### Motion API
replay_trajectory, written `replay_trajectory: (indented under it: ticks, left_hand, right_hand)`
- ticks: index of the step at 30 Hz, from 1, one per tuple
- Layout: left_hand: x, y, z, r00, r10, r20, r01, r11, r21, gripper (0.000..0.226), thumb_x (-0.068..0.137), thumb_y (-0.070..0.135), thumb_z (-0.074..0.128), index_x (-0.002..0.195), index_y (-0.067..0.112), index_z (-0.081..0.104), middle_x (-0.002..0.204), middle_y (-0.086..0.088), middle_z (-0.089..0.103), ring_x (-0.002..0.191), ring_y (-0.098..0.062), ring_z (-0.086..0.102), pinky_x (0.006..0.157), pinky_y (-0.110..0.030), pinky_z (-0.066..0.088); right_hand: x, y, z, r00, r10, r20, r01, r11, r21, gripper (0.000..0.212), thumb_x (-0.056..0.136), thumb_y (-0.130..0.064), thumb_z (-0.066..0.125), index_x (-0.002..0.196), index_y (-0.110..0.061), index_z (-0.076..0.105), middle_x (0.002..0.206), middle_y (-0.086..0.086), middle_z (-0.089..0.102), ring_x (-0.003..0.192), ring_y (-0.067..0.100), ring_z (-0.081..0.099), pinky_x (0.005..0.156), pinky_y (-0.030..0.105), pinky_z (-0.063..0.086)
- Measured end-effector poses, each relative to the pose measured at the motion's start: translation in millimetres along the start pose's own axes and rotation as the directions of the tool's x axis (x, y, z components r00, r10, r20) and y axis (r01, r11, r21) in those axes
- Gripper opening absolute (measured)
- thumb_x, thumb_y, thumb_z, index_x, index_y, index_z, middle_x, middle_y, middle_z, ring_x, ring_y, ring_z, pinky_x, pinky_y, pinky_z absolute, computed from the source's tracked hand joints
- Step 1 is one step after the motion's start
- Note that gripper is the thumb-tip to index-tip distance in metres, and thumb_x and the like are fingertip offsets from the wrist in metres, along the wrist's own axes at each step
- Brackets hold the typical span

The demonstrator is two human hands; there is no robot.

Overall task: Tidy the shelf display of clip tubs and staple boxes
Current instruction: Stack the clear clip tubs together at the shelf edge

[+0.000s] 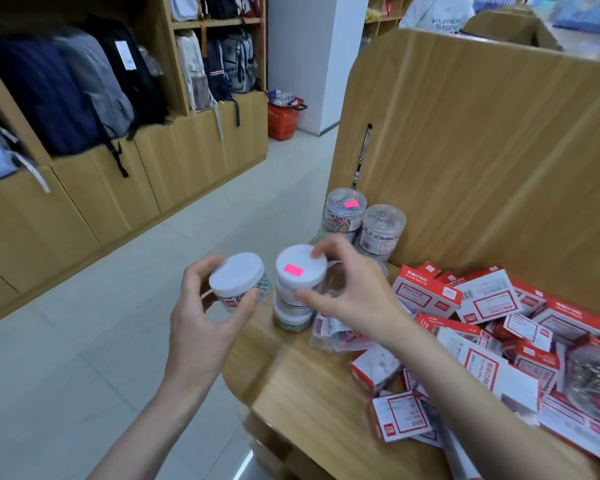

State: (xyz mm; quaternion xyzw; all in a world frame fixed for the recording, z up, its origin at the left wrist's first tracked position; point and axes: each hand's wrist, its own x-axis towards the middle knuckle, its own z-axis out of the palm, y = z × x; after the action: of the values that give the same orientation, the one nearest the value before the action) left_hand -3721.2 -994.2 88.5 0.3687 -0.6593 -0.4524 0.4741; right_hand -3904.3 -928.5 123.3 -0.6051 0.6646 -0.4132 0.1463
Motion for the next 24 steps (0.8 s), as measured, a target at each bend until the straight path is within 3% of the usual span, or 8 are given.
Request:
replay_trajectory:
  ticks: [4,6,9,13,16,19,21,24]
  left_hand:
    - [1,-4,-7,1.000,0.000,0.022,0.000,1.000,0.000,0.045,0.066,0.035,0.069,0.104,0.042,0.046,0.106,0.022,0.055,0.095,-0.002,0.056,0.082,-0.012,0.045]
    - [0,-5,-10,1.000,-0.008,0.029,0.008,1.000,0.001,0.047,0.065,0.038,0.070,0.105,0.044,0.046,0.105,0.029,0.055,0.096,-0.002,0.056,0.081,-0.011,0.045]
    - [-4,-12,-13,0.999,-0.014,0.053,0.012,0.999,0.032,0.055,0.057,0.051,0.068,0.106,0.043,0.045,0.105,0.033,0.053,0.097,0.002,0.055,0.081,-0.008,0.042]
    - [-27,-31,-8,0.960,-0.041,0.278,-0.029,0.969,0.245,0.061,0.056,0.055,0.063,0.112,0.042,0.041,0.112,0.026,0.051,0.100,0.009,0.050,0.082,-0.004,0.037]
    - [-36,-44,1,0.917,0.031,0.397,-0.181,0.921,0.345,0.059,0.061,0.051,0.058,0.115,0.038,0.038,0.113,0.013,0.050,0.101,0.009,0.045,0.085,-0.003,0.033]
    - [-31,-41,5,0.908,0.055,0.416,-0.221,0.905,0.364,0.063,0.061,0.052,0.060,0.118,0.037,0.037,0.118,0.013,0.044,0.104,0.012,0.040,0.086,0.001,0.027]
    - [-31,-36,1,0.917,0.160,0.366,-0.308,0.867,0.392,0.064,0.065,0.053,0.061,0.122,0.032,0.039,0.119,0.012,0.040,0.111,0.002,0.039,0.094,-0.011,0.028]
    - [-33,-21,-2,0.913,0.308,0.267,-0.391,0.846,0.362,0.050,0.074,0.045,0.056,0.118,0.026,0.043,0.112,0.011,0.039,0.106,-0.010,0.043,0.094,-0.023,0.033]
  right_hand:
    - [4,2,11,0.999,-0.031,0.030,0.035,0.989,-0.146,0.042,0.072,-0.034,0.074,0.097,-0.024,0.041,0.098,0.000,0.053,0.083,0.013,0.047,0.069,0.013,0.034]
    - [3,1,6,0.997,-0.071,0.026,0.074,0.981,-0.178,0.041,0.072,-0.032,0.075,0.100,-0.019,0.047,0.107,0.000,0.050,0.097,0.012,0.047,0.080,0.006,0.031]
    - [-2,-4,-3,0.996,-0.086,-0.014,0.082,0.981,-0.177,0.033,0.076,-0.027,0.073,0.100,-0.015,0.054,0.112,-0.002,0.049,0.103,0.006,0.046,0.083,0.003,0.029]
    - [-17,-2,-9,0.994,-0.071,-0.087,0.055,0.984,-0.171,0.023,0.079,-0.028,0.062,0.096,-0.015,0.058,0.107,-0.003,0.052,0.102,-0.001,0.047,0.084,0.007,0.034]
    - [-28,1,-14,0.992,-0.043,-0.120,0.020,0.982,-0.186,0.018,0.078,-0.024,0.060,0.092,-0.014,0.059,0.105,-0.002,0.055,0.100,-0.003,0.046,0.082,0.003,0.030]
    - [-39,6,-22,0.988,-0.010,-0.156,-0.020,0.981,-0.193,0.015,0.076,-0.023,0.060,0.089,-0.015,0.060,0.103,-0.003,0.056,0.097,-0.006,0.048,0.080,0.002,0.031]
    - [-48,9,-30,0.980,0.004,-0.197,-0.043,0.980,-0.196,0.011,0.076,-0.022,0.059,0.087,-0.019,0.058,0.102,-0.005,0.056,0.097,-0.007,0.049,0.079,0.004,0.034]
    - [-62,16,-43,0.964,0.064,-0.257,-0.115,0.975,-0.188,0.008,0.079,-0.021,0.062,0.087,-0.021,0.058,0.099,-0.003,0.057,0.096,0.005,0.054,0.083,0.017,0.042]
